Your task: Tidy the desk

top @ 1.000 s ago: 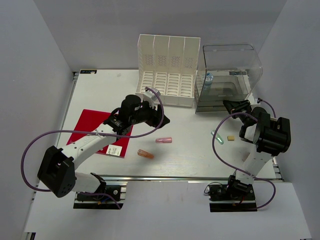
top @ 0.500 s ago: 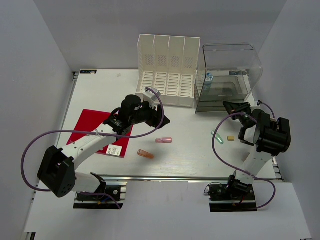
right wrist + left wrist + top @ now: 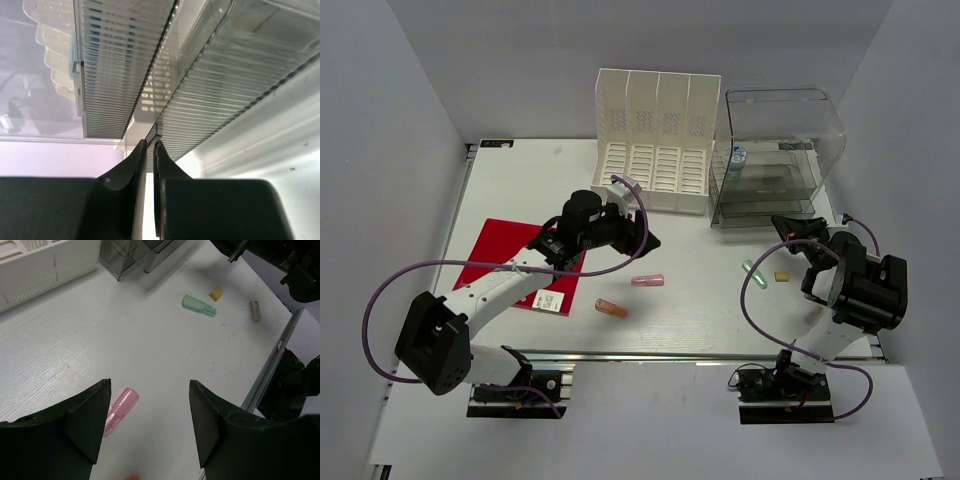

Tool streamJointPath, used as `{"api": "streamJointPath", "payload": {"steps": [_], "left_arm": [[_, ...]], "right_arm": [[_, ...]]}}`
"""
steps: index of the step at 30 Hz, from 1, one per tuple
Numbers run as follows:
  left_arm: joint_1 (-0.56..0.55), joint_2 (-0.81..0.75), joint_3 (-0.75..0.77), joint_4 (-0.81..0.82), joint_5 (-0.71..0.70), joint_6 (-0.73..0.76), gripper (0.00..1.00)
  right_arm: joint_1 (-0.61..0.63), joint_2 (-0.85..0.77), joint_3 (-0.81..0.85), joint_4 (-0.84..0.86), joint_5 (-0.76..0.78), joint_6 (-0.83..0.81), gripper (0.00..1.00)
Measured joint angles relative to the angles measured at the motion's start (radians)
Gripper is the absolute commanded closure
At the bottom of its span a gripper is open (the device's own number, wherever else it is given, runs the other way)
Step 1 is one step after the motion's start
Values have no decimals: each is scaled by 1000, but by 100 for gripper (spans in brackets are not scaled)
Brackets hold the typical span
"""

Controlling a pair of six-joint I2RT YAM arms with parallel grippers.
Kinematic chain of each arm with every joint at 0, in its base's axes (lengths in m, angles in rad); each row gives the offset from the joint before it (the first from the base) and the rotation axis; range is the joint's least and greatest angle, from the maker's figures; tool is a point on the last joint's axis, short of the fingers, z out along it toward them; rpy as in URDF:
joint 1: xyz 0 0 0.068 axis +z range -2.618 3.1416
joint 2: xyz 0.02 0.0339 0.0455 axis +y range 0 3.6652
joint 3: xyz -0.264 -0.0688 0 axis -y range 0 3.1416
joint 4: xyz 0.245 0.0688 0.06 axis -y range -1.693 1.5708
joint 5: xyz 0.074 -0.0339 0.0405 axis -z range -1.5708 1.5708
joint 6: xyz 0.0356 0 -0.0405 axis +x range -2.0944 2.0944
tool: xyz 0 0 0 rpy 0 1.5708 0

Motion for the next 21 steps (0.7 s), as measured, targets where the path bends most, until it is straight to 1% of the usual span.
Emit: {"api": "streamJointPath", "payload": {"steps": [1, 3, 4, 6, 7, 12, 15, 17, 19, 20, 21], "left_arm": [[0, 0, -1, 3, 0, 0, 26], [0, 0, -4, 8, 2, 0, 26], [0, 0, -5, 11, 3, 0, 26], [0, 0, -5, 14, 3, 0, 24], [0, 0, -5, 14, 3, 0, 24], [0, 0, -5, 14, 6, 0, 20], [0, 0, -5, 14, 6, 0, 20], [0, 0, -5, 14, 6, 0, 20], [0, 0, -5, 14, 6, -1, 27], [0, 0, -5, 14, 6, 0, 35], [0, 0, -5, 13, 6, 0, 45]], "right_arm": [[-4, -9, -5, -8, -4, -8, 91], [-9, -24, -14, -23, -8, -15, 74], [-11, -31, -15, -33, -10, -28, 60], [-14, -41, -14, -48, -16, -50, 52], [-17, -47, -14, -61, -23, -67, 46], [-23, -80, -14, -145, -82, -137, 42], [-30, -126, -14, -216, -138, -194, 41], [-31, -177, -14, -297, -179, -272, 42], [-31, -243, -6, -386, -204, -349, 49], [-31, -281, 6, -462, -214, -421, 54], [-31, -318, 23, -532, -222, -494, 70]]}}
